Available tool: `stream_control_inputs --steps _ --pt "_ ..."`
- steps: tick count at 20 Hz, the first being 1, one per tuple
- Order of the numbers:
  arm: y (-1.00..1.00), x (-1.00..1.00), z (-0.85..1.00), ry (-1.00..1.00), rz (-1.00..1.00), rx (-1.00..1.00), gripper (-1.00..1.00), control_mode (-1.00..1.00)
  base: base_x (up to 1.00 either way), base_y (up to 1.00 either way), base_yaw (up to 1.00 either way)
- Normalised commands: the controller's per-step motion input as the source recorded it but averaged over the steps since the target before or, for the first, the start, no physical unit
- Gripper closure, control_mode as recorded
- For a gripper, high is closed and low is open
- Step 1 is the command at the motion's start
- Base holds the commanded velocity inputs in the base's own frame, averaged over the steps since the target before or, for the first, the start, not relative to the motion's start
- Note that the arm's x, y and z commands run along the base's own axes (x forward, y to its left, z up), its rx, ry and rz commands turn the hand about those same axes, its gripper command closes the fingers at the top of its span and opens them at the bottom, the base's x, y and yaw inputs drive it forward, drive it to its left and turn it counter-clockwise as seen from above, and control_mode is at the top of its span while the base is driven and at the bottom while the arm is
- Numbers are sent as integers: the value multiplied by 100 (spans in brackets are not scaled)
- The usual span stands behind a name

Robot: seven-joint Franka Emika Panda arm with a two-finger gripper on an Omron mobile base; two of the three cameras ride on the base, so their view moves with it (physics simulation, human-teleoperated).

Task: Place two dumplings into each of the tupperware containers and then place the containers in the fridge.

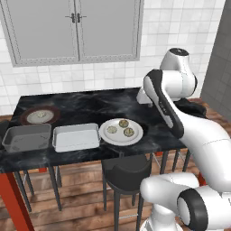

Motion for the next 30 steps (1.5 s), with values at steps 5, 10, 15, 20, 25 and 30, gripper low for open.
stream_control_inputs --steps 5,10,15,20,25,30 --pt "0 16 -60 0 0 0 -100 -100 0 0 0" --pt "5 57 -100 4 2 -3 -100 -100 0 0 0" --pt "30 100 -99 5 0 -3 -100 -100 0 0 0" --pt "0 100 -57 0 0 7 -100 -100 0 0 0" --pt "0 68 -18 0 0 5 -100 -100 0 0 0" --pt "0 25 -9 0 0 0 -100 -100 0 0 0"
